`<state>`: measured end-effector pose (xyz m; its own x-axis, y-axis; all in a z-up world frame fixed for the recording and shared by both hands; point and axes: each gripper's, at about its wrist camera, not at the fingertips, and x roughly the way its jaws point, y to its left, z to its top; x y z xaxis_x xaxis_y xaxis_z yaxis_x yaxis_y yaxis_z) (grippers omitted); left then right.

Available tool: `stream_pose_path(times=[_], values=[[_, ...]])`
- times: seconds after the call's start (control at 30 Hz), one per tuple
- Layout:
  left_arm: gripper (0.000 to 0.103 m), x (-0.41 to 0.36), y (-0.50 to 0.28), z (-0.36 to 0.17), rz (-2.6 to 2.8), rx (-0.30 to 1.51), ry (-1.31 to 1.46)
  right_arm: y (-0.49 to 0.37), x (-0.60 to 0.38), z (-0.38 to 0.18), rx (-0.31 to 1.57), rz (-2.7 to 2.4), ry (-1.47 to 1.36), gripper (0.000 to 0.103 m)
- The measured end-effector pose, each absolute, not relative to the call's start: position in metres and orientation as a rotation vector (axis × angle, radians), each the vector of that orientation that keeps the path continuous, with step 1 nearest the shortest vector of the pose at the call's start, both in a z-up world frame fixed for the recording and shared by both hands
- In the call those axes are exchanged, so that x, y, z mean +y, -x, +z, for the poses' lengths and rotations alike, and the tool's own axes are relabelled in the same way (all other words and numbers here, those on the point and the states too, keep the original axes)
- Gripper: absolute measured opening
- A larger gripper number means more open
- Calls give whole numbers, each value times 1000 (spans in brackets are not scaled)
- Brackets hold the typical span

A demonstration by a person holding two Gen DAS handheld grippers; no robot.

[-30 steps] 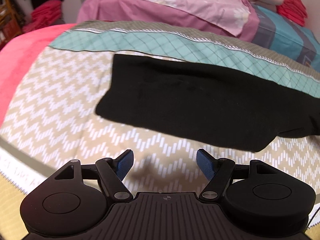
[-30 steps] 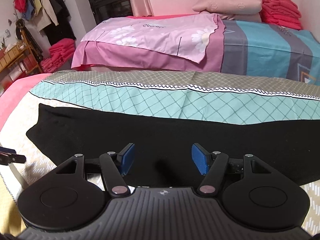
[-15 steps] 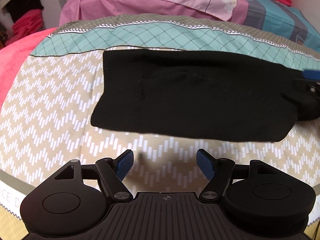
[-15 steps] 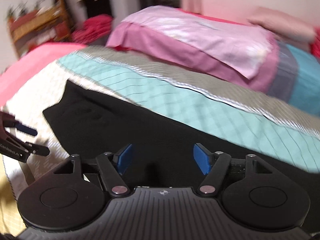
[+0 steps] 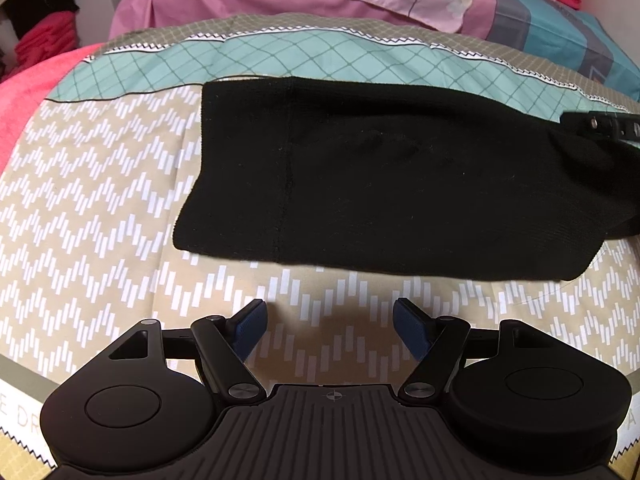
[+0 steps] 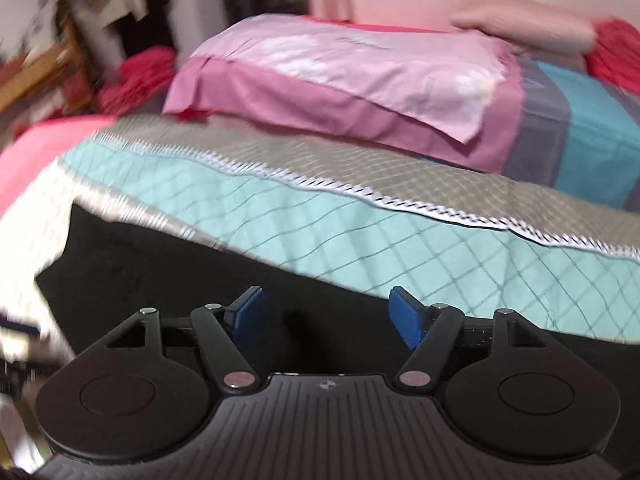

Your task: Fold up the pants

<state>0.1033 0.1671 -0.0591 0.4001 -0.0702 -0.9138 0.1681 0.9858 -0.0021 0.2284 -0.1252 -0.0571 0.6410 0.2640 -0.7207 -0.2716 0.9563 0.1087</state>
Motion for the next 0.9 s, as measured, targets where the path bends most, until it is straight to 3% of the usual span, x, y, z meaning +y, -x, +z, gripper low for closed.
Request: stream_pose_path(times=[0.53,0.6,0.67,0.73,0.83,0.9], values=[[103,168,-100,-70,-156,1165,-95,-212,-73,-67,833,525,160,88],[103,170,-98,-71,-153,1166,-90,-214,-66,-75,846,530,198,85],[103,173,-98,-72,-149,1168,-89,-219,-66,-83,856,504,229,66],[103,176,-97,-70,-146,1162,-88,-227,-76,-82,843,364,210,60],[103,183,-93,-68,-141,1148,-79,-232,-97,-66,790,358,35,72],[103,189,-91,-70,-131,1153,-64,-231,-84,-60,775,455,71,75]])
